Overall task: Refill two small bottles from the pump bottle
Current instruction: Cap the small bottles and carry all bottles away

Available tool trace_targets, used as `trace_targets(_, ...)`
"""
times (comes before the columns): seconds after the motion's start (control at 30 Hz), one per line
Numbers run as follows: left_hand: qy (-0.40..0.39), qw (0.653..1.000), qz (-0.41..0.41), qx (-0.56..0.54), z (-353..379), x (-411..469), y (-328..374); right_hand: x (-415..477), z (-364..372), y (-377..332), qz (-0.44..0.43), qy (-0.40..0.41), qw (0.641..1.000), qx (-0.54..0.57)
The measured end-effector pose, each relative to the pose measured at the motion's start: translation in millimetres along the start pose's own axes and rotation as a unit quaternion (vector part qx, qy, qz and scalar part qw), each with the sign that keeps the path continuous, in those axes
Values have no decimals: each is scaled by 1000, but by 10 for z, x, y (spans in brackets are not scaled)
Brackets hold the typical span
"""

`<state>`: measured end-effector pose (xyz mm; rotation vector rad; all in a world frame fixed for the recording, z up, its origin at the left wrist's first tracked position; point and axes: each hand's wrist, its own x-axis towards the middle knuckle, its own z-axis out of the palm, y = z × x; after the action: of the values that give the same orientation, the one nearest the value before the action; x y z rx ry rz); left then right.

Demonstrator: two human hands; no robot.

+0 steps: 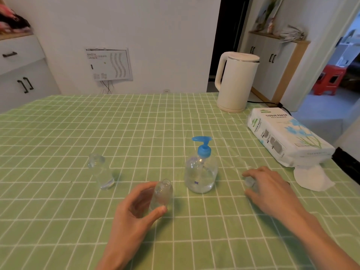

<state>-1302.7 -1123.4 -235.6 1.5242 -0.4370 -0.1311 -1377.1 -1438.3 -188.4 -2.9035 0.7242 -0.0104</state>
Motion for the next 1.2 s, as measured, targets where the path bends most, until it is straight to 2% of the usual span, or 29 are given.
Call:
trace_targets(0.27, -14, 999, 15, 29, 10, -45, 46, -14, 70, 39, -6, 43, 999, 10)
trace_targets(0.47, -14, 999, 10, 38, 10, -66, 23, -187, -23, -131, -86, 40, 982, 164)
trace_targets(0.57, -21, 999, 11, 41, 22, -69, 21, -342, -135, -351, -140, -8, 950, 280)
trace_targets(0.63, -24, 998, 18, 46, 40, -65, 11, -432, -186, -514, -171, -28, 915, 365)
trace_targets(0.77, -37, 996, 31, 76, 67, -64, -25, -530, -211, -822, -190, 11, 844, 502)
trace_targets(0.87, -38, 994, 34, 96, 69, -73, -22, -552, -168, -969, -177, 39, 819, 544)
trace_targets(0.97, -35, 993, 30, 107, 71, -84, -3, -551, -102, -1052, -181, 30, 817, 546)
trace_targets(1.2, -38, 992, 21, 114, 62, -85, -9, -551, -66, -991, -231, -11, 848, 477)
